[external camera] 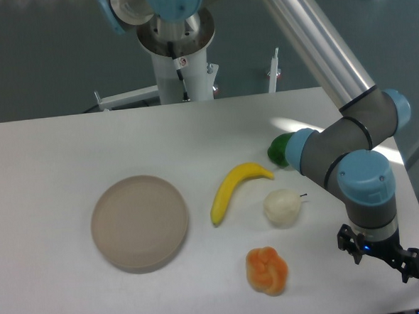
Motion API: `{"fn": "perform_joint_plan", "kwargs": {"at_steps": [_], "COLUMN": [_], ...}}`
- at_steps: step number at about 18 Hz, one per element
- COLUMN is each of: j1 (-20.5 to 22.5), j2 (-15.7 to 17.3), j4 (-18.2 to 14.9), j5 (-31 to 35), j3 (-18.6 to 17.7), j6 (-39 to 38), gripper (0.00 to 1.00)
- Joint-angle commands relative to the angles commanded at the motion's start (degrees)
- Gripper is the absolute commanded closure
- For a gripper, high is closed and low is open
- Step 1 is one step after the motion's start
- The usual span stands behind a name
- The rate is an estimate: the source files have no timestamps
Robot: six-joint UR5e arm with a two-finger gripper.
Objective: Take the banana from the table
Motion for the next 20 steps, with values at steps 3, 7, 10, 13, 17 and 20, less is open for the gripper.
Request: {"fn": "perform_joint_plan", "kwargs": {"at_steps": [3, 7, 10, 13, 17, 20], "j1": [0.0, 0.0, 0.0, -0.17, -0.18, 0.7], "j2": [0.09, 0.61, 0.53, 1.23, 6.67, 10.36], "j4": [0.09, 0.0, 0.09, 0.0, -0.26, -0.79], "j5": [0.0, 0.0, 0.0, 0.09, 0.27, 0.26], "j3": [-0.09, -0.61, -0.7, -1.75, -7.81, -12.02], "j6": [0.0, 0.09, -0.87, -1.67, -1.58, -1.5], "gripper": [0.0, 0.0, 0.0, 0.0, 0.0, 0.0]}}
